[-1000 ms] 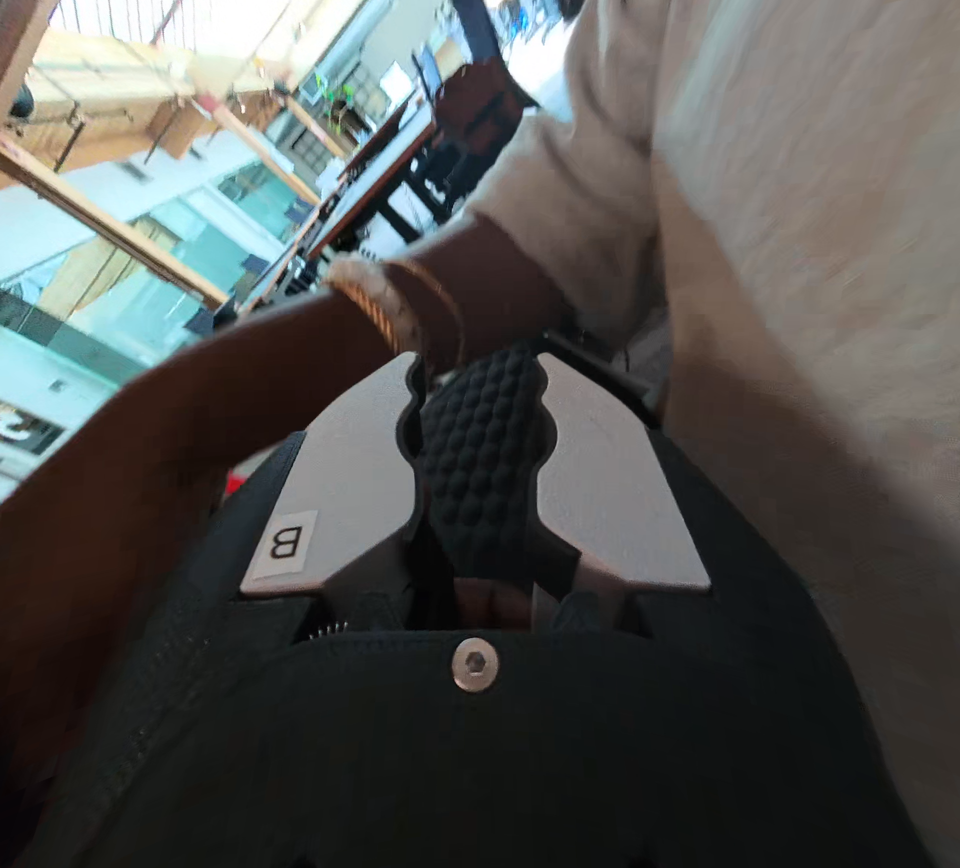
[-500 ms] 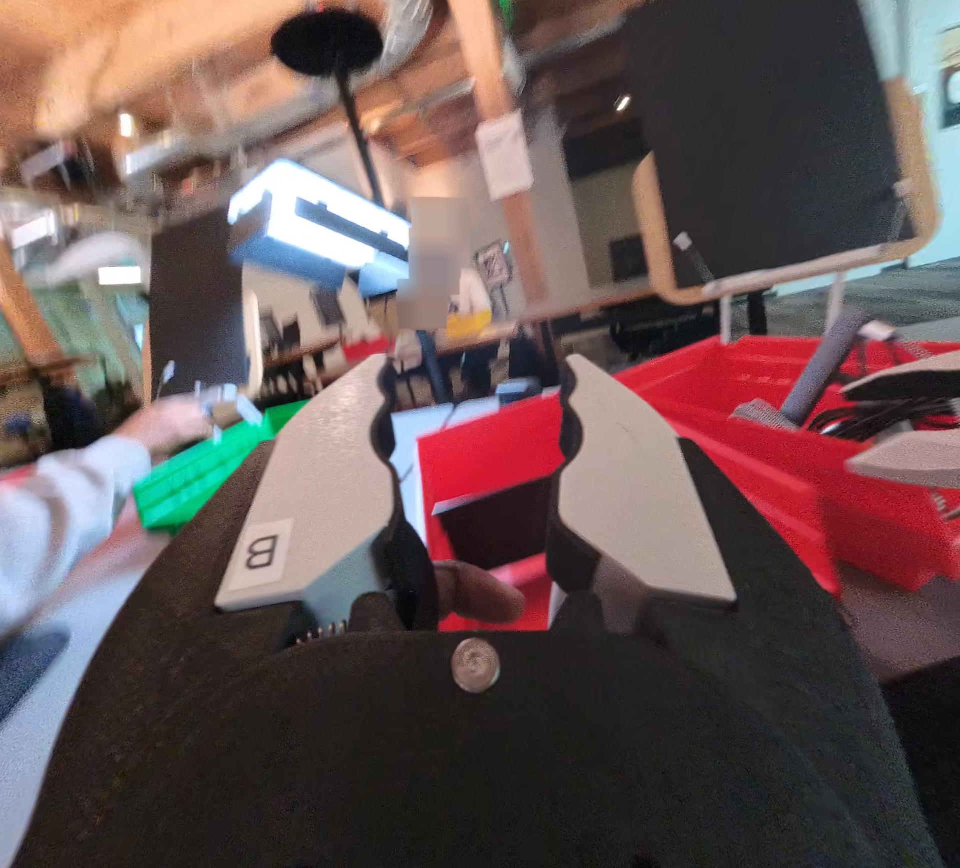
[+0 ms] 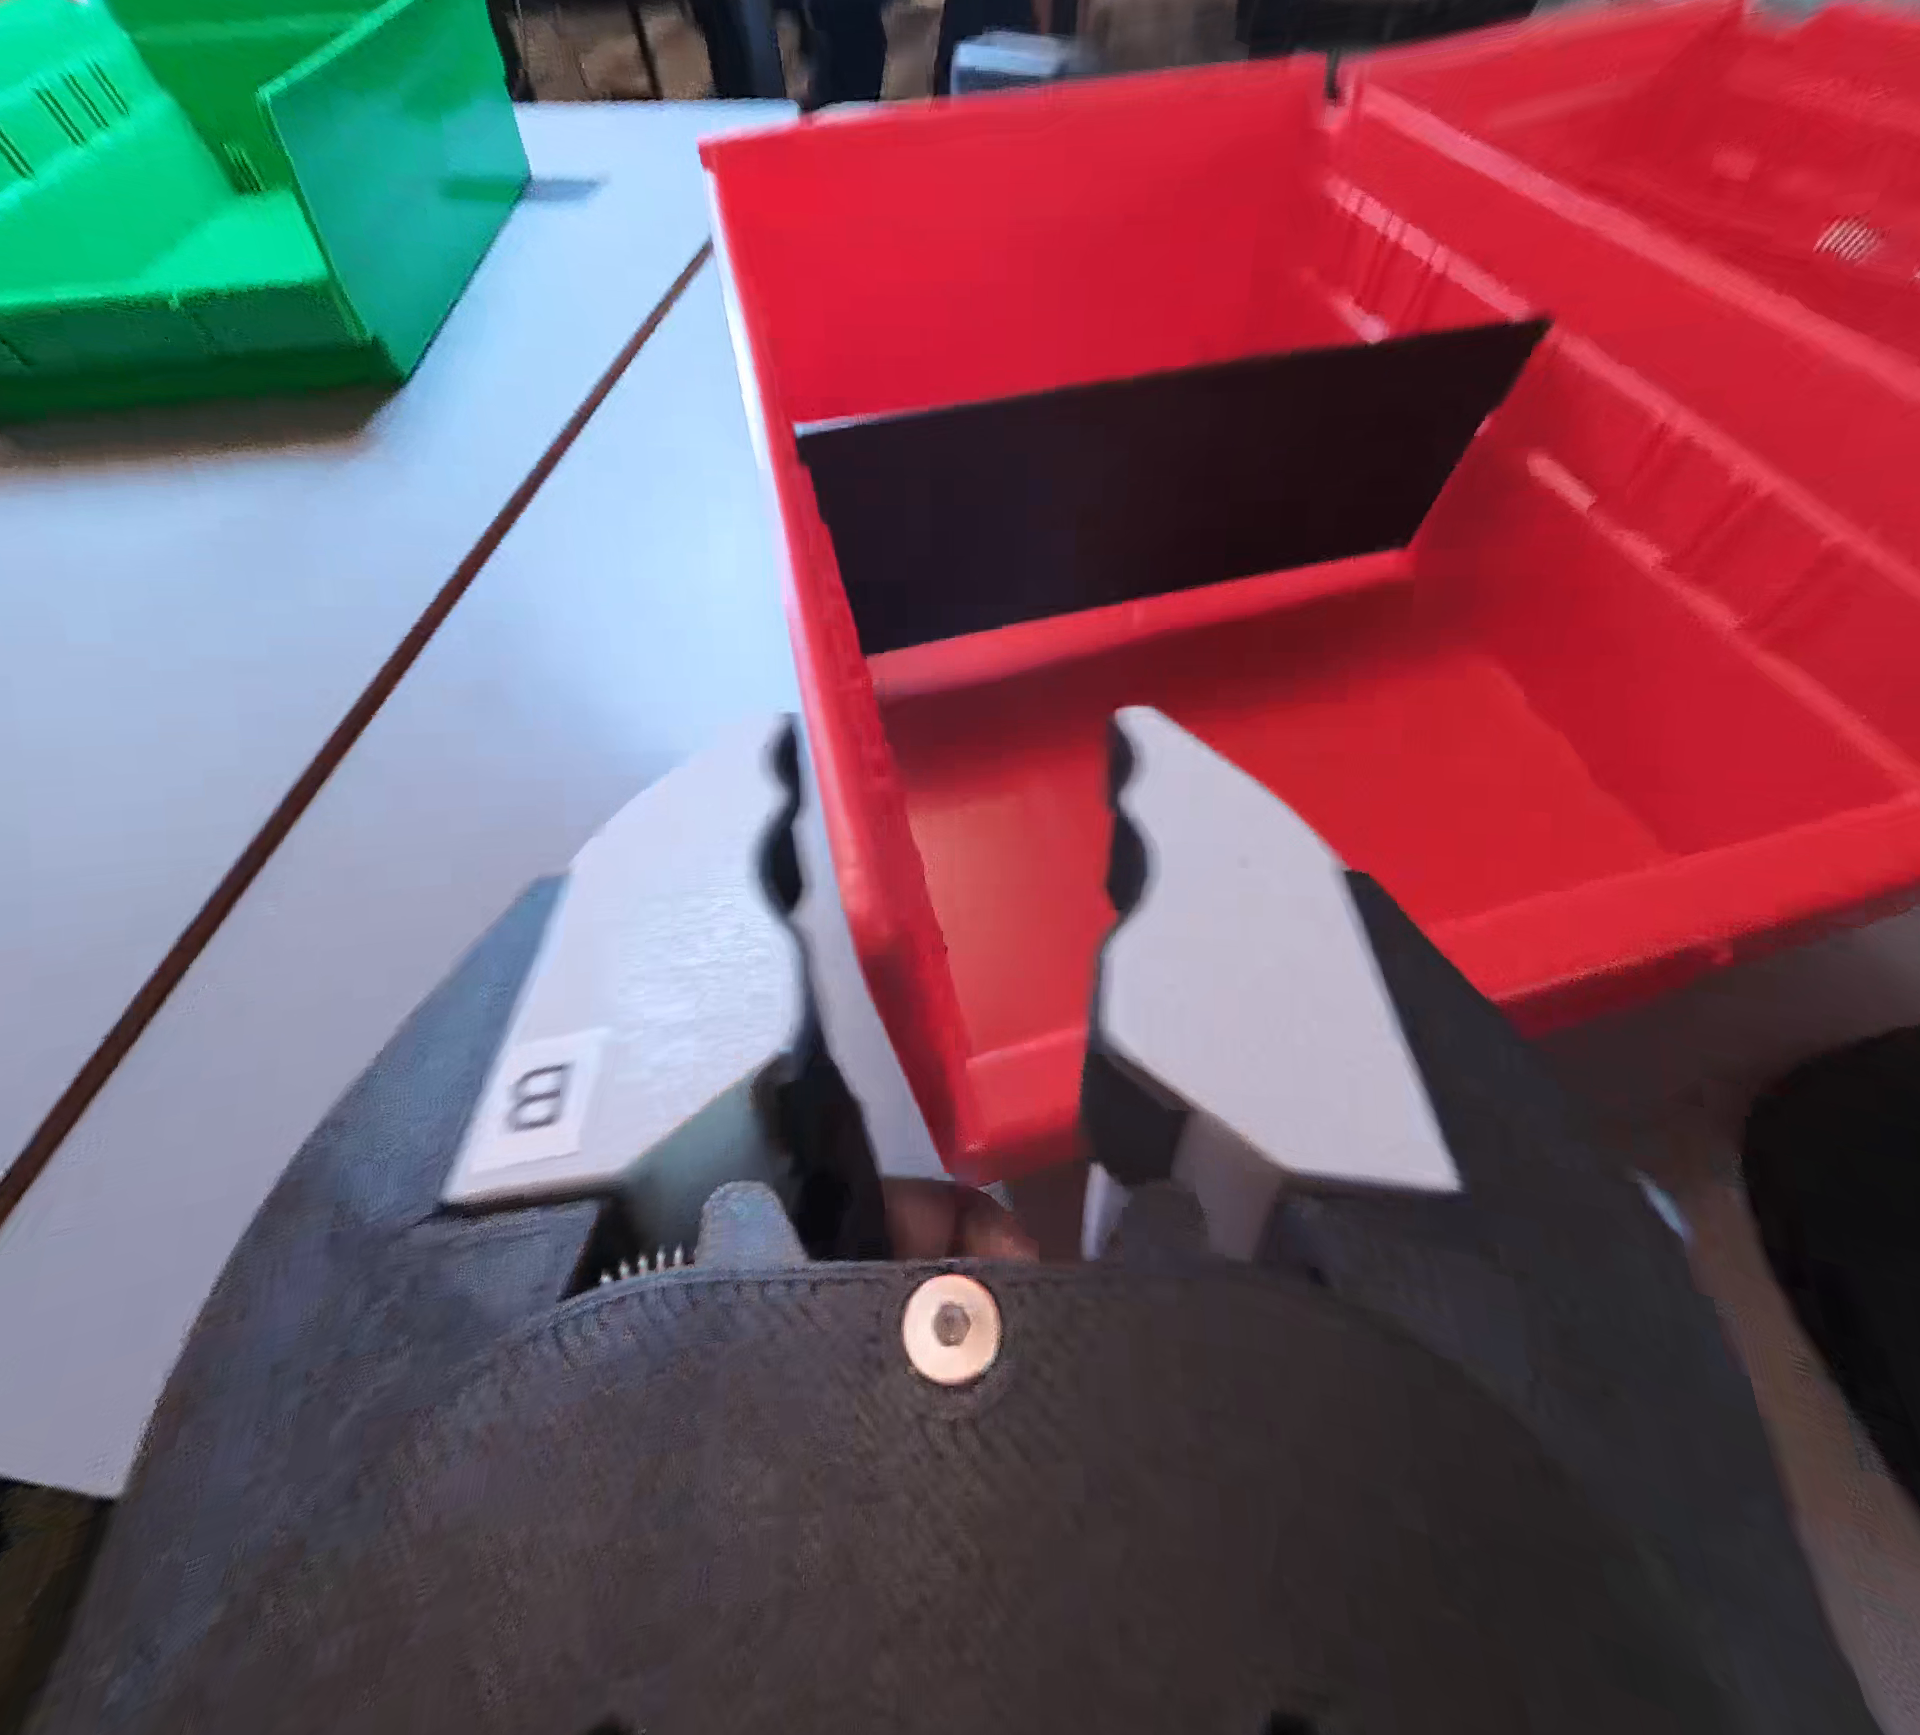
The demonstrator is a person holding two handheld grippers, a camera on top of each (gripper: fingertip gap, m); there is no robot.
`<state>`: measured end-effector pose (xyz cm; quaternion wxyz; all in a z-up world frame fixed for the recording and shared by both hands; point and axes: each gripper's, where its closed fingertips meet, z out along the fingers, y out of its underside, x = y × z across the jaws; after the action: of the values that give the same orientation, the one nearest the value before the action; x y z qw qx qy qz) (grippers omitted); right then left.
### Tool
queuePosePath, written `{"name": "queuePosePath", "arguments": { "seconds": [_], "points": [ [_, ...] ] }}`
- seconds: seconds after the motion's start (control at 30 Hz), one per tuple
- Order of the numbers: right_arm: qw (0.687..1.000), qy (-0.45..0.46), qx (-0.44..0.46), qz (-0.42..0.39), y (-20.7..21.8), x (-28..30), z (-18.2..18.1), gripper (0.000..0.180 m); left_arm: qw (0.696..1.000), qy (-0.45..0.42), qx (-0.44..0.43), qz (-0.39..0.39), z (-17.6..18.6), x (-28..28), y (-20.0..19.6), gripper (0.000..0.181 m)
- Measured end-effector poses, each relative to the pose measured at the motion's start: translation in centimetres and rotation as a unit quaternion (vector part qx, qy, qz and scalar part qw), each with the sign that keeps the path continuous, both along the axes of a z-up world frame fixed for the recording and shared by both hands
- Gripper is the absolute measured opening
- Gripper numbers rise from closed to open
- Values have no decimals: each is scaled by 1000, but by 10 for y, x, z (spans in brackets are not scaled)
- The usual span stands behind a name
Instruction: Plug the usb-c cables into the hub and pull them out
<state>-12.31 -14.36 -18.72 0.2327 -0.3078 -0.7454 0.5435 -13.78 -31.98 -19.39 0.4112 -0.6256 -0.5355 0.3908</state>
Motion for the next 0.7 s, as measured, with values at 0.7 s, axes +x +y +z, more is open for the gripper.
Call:
{"name": "queuePosePath", "arguments": {
  "seconds": [0.7],
  "points": [
    [844, 497, 135, -150, 79, 63, 177, 11, 903, 429, 12, 28, 190, 88, 68, 8]
  ]
}}
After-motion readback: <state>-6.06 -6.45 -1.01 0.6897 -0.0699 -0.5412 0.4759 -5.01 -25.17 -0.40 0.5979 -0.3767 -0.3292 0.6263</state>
